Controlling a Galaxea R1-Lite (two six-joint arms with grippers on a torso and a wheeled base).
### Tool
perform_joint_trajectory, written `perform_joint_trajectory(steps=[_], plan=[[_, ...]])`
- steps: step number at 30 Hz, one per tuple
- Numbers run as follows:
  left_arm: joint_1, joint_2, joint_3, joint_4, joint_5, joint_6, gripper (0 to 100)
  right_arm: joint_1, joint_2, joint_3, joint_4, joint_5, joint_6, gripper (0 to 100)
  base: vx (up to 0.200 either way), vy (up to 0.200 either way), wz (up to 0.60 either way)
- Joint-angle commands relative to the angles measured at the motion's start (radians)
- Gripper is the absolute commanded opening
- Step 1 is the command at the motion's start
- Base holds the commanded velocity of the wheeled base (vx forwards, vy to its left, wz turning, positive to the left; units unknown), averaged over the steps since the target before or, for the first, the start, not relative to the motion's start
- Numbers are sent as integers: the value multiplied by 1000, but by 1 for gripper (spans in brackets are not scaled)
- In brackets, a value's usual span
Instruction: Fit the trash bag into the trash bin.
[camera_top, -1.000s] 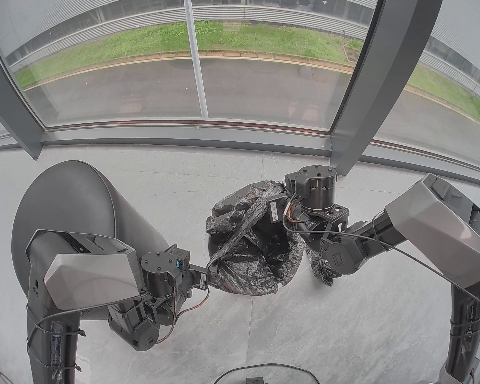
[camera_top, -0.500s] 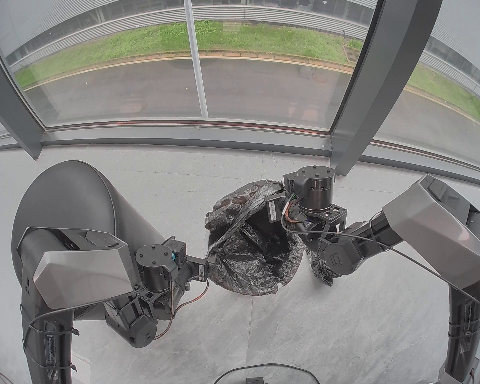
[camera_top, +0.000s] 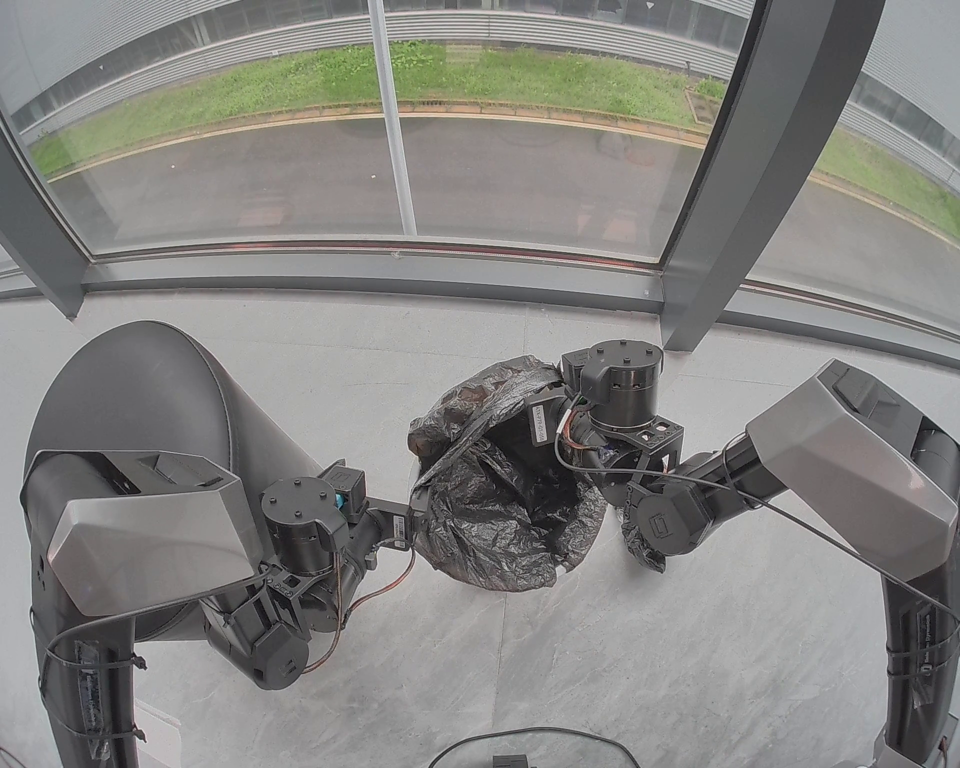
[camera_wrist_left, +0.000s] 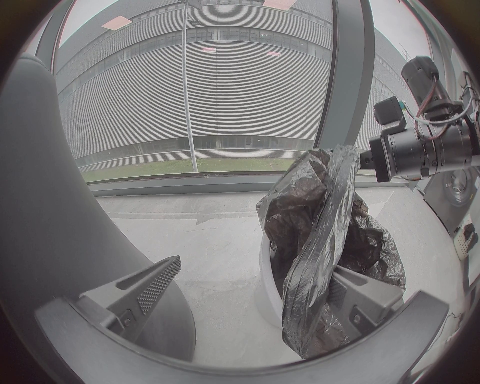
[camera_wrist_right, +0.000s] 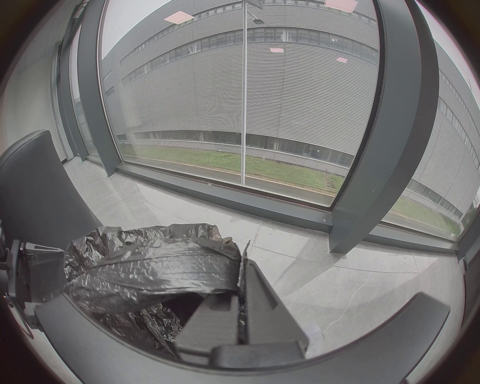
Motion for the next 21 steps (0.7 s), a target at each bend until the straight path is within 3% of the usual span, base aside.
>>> perform_joint_trajectory(steps=[1, 12, 21], plan=[[-2, -22, 1, -1, 3, -2, 100, 1, -1, 0, 0, -2, 0, 0, 0, 0, 0], [0, -6, -19, -1, 34, 0, 100, 0, 23, -5, -8, 5, 1, 0, 0, 0, 0], [12, 23, -42, -1, 35, 0, 100, -14, 120, -128, -26, -2, -31, 0, 0, 0, 0]])
